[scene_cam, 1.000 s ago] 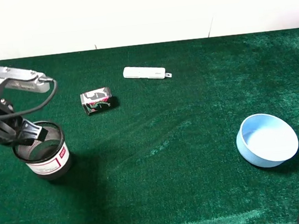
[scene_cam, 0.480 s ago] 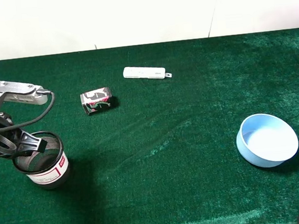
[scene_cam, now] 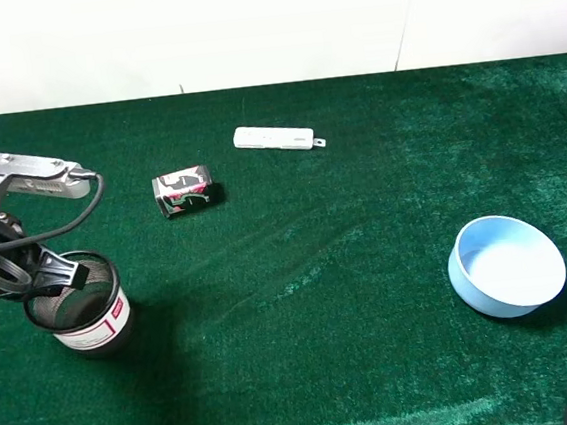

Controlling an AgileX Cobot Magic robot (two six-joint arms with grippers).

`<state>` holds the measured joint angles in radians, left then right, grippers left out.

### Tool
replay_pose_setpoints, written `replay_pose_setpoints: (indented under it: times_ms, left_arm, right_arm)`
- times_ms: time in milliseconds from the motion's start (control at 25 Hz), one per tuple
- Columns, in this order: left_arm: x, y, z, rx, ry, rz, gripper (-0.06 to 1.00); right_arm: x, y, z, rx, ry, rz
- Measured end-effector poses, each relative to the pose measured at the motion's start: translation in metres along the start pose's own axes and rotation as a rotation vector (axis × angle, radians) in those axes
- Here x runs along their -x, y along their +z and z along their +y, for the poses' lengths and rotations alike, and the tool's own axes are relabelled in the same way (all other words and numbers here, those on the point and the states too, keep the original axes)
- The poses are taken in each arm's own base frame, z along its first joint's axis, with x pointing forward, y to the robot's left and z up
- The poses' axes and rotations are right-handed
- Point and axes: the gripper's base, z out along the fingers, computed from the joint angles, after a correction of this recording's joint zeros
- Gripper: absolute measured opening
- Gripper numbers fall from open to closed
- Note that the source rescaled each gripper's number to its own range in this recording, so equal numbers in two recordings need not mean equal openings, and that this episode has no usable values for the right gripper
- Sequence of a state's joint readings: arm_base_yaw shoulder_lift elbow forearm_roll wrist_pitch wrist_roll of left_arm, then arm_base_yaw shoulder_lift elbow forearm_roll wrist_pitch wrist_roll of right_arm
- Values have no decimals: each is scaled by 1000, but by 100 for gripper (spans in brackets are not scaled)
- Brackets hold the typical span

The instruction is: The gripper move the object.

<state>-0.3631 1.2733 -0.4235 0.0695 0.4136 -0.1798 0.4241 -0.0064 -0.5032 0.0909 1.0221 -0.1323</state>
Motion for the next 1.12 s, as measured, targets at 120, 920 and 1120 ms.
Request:
replay_pose_setpoints:
  times_ms: [120, 920, 1120]
  left_arm:
    - [0, 0, 0, 0, 2, 0, 21]
    - [2, -63, 1, -36, 16, -268, 79]
    - [-7, -94, 3, -58, 9, -395, 91]
  right_arm:
    - [0, 0, 0, 1, 0, 0]
    - [0, 0, 0, 1, 0, 0]
    - [0, 0, 0, 1, 0, 0]
